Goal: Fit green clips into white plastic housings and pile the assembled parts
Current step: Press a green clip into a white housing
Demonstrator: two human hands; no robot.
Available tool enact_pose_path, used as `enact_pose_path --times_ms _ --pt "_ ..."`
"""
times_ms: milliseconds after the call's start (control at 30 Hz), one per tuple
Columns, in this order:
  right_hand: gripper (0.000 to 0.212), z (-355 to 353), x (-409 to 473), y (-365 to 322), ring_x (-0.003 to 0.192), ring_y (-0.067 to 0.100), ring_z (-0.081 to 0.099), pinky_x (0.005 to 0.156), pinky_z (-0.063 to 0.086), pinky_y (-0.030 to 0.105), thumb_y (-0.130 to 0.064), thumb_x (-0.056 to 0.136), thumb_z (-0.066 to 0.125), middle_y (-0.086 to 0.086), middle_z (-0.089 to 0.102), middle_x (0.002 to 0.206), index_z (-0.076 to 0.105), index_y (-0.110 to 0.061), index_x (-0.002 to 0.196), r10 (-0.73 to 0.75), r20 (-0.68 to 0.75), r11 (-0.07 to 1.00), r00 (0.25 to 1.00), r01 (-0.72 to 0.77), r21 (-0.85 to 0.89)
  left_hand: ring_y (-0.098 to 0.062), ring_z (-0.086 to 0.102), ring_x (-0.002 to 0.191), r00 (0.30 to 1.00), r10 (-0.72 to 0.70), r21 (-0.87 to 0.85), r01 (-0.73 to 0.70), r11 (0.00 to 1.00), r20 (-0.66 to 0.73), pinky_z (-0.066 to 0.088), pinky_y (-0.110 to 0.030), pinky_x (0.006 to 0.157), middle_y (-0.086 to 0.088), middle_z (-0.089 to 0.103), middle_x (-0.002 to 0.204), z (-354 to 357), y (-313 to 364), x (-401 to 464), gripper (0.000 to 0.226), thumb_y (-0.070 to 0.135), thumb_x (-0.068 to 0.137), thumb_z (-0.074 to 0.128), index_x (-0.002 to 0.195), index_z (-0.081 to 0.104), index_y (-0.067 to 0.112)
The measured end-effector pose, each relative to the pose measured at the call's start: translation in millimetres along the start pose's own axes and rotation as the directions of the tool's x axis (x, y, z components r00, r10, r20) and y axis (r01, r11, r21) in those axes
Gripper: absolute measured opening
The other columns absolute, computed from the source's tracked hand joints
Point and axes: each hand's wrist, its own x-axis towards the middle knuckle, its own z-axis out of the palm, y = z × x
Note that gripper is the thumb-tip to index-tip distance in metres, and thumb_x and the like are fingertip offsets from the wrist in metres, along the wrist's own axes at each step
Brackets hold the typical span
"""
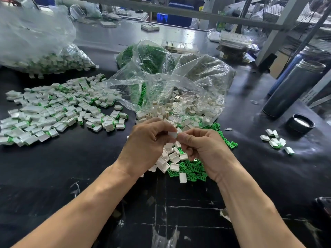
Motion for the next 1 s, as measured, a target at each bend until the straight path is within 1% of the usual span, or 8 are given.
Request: enact_pose_path --times_ms 67,133,300,433,533,733,833,1000 --pt "0.013 -1.8 -0.3 -1.2 0.049 0.012 0.046 0.045 0.039 0.023 -0.009 0.089 0.077 0.005 0.061 0.061 0.072 -0.005 0.078 0.012 0.013 1.0 1.0 -0.012 -0.011 -0.014 0.07 0.085 1.0 -0.001 -0.022 0.001 1.0 0.015 0.06 -0.04 0.076 0.011 0.07 0.086 0.6 -0.3 0.0 0.019 0.001 0.082 0.081 0.093 0.079 0.016" --pt "0.014 -4.3 -0.5 -1.4 0.05 0.013 0.047 0.046 0.039 0.023 -0.01 0.089 0.078 0.005 0.061 0.061 0.073 -0.006 0.076 0.032 0.019 0.999 0.999 -0.032 -0.023 -0.015 0.07 0.084 1.0 0.009 -0.03 -0.008 1.0 0.028 0.06 -0.041 0.075 0.009 0.07 0.087 0.9 -0.7 0.1 0.017 0.001 0.083 0.081 0.093 0.079 0.015" --pt "0.018 -6.6 0.6 0.4 0.049 0.013 0.047 0.045 0.04 0.023 -0.01 0.087 0.079 0.006 0.062 0.062 0.074 -0.012 0.07 0.048 0.015 0.999 0.999 -0.048 -0.017 -0.012 0.07 0.082 0.999 0.029 -0.02 -0.028 0.999 0.027 0.059 -0.034 0.074 0.01 0.07 0.087 1.9 -0.1 0.6 0.017 0.0 0.083 0.08 0.093 0.079 0.013" --pt "0.016 -7.2 0.9 1.4 0.049 0.012 0.048 0.045 0.04 0.023 -0.012 0.087 0.08 0.005 0.062 0.062 0.075 -0.011 0.071 0.063 0.016 0.998 0.998 -0.063 -0.024 -0.007 0.07 0.081 0.998 0.034 0.006 -0.034 0.999 0.051 0.059 -0.03 0.075 0.013 0.07 0.088 -0.2 0.6 1.5 0.018 -0.001 0.083 0.08 0.094 0.08 0.014" --pt "0.015 -8.3 -0.3 0.4 0.049 0.012 0.048 0.046 0.04 0.023 -0.014 0.086 0.082 0.004 0.061 0.062 0.074 -0.01 0.074 0.069 0.026 0.997 0.997 -0.068 -0.048 -0.006 0.068 0.087 0.994 0.055 0.055 -0.061 0.997 0.099 0.057 -0.029 0.078 0.019 0.069 0.091 -2.5 1.5 2.5 0.019 0.001 0.084 0.079 0.095 0.08 0.016" --pt "0.016 -3.1 -0.3 1.0 0.047 0.012 0.049 0.044 0.041 0.023 -0.012 0.087 0.08 0.005 0.063 0.061 0.074 -0.009 0.073 0.055 -0.02 0.998 0.998 -0.055 0.002 -0.014 0.07 0.082 0.998 0.054 0.035 -0.055 0.998 0.03 0.059 -0.042 0.074 0.01 0.069 0.087 1.0 -0.5 -0.2 0.019 0.001 0.083 0.08 0.095 0.078 0.016" --pt "0.016 -2.4 -0.4 0.2 0.046 0.012 0.049 0.043 0.041 0.022 -0.011 0.087 0.08 0.005 0.064 0.061 0.074 -0.009 0.072 0.041 -0.046 0.999 0.998 -0.042 -0.023 -0.014 0.069 0.081 0.998 0.051 0.028 -0.052 0.998 0.021 0.058 -0.042 0.072 0.01 0.068 0.086 2.7 -1.3 -0.5 0.019 0.002 0.083 0.081 0.095 0.078 0.017" --pt "0.02 -4.5 -1.4 -1.9 0.045 0.013 0.049 0.043 0.042 0.023 -0.01 0.087 0.08 0.007 0.064 0.06 0.074 -0.01 0.068 0.054 -0.031 0.998 0.998 -0.055 -0.042 -0.015 0.07 0.083 0.998 0.066 0.03 -0.067 0.997 0.022 0.059 -0.042 0.073 0.01 0.068 0.089 4.3 -0.4 -2.2 0.017 0.002 0.084 0.08 0.096 0.077 0.015"
